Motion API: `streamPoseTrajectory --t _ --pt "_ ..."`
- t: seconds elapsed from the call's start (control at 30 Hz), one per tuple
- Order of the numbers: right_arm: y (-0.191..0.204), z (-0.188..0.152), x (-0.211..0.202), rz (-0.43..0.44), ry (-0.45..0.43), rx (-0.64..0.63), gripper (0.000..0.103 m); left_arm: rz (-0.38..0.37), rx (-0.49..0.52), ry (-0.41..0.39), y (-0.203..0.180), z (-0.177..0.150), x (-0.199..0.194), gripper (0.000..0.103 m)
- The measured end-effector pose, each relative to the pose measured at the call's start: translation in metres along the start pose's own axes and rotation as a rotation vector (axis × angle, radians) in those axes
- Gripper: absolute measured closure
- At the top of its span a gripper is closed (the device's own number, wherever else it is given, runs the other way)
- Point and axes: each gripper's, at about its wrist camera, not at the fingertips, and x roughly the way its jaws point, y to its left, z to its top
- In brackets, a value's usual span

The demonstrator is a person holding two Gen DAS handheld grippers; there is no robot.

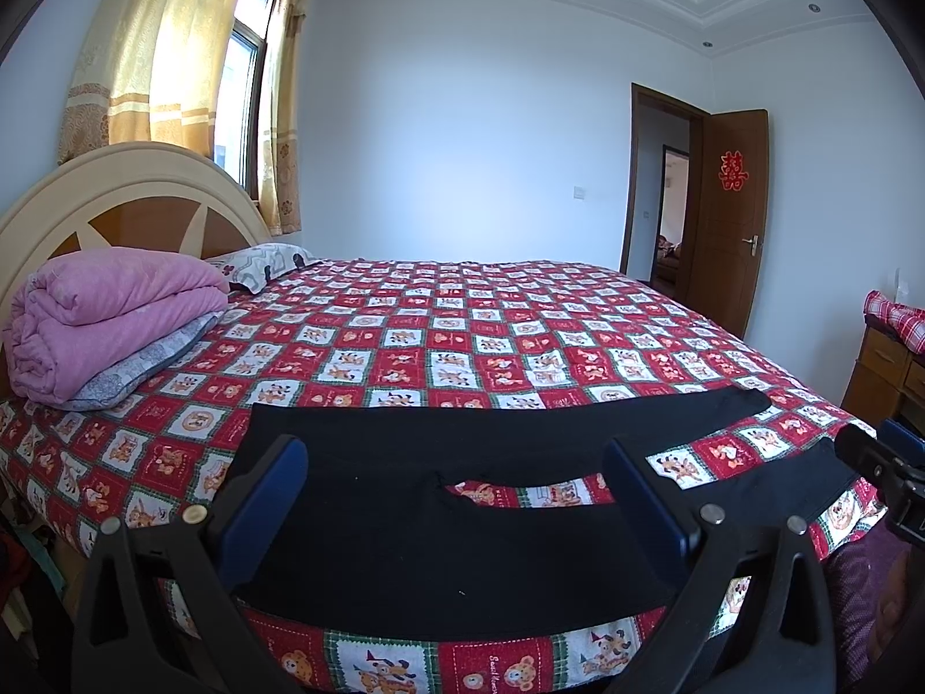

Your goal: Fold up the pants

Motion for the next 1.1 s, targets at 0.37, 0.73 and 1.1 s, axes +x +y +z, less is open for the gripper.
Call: streamPoseTrajectory --t 0.37,0.73,1.1 --pt "-0.001 -0.005 0.007 -0.016 0.018 -0.005 0.001 0.001 -0.002 0.030 -0.009 -0.014 0.009 0.000" --pt "-0.009 -0.020 0.046 -0.098 0.085 -0.052 0.001 0.002 -0.011 0.145 0.007 -0.034 0.061 0.000" --pt "-0.041 -0.035 0.114 -0.186 0.233 -0.084 0.001 0.135 -0.008 0.279 0.076 -0.032 0.162 0.000"
